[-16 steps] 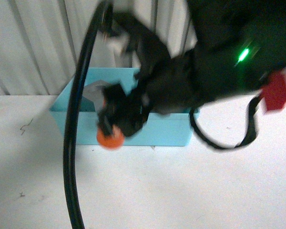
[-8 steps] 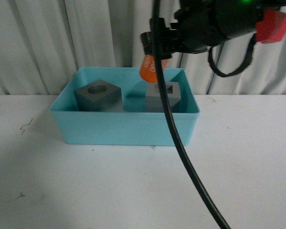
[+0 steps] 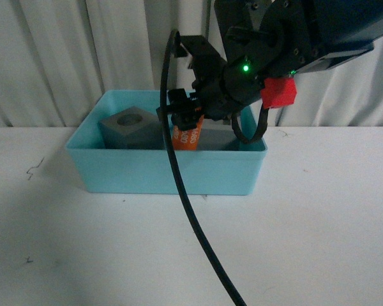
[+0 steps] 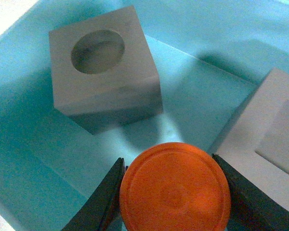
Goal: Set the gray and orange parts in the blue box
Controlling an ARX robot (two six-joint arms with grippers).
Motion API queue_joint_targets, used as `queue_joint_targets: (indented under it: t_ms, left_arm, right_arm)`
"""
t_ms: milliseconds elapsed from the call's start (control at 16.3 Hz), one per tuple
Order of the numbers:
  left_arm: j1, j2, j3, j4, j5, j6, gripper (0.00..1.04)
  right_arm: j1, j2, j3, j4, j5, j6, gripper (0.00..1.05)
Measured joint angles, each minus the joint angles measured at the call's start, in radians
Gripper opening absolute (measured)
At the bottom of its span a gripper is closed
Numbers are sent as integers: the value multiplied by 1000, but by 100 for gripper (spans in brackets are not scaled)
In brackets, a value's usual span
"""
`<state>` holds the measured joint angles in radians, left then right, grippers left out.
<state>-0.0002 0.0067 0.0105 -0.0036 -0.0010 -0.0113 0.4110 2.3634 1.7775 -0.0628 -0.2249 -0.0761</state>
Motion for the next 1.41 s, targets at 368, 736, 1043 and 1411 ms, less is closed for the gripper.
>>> queue_joint_targets:
  t_ms: [368, 736, 1043, 1411]
  left_arm:
    - [0, 0, 0, 0, 0, 0, 98]
    - [0, 0, 0, 0, 0, 0, 98]
    - [0, 0, 0, 0, 0, 0, 98]
    - [0, 0, 0, 0, 0, 0, 98]
  right_arm:
    - [29, 85, 176, -64, 14, -4, 48]
    - [29, 204, 267, -132, 56, -5, 48]
    - [43, 258, 403, -194, 69, -7, 48]
    - [54, 301, 437, -209, 78, -11, 62]
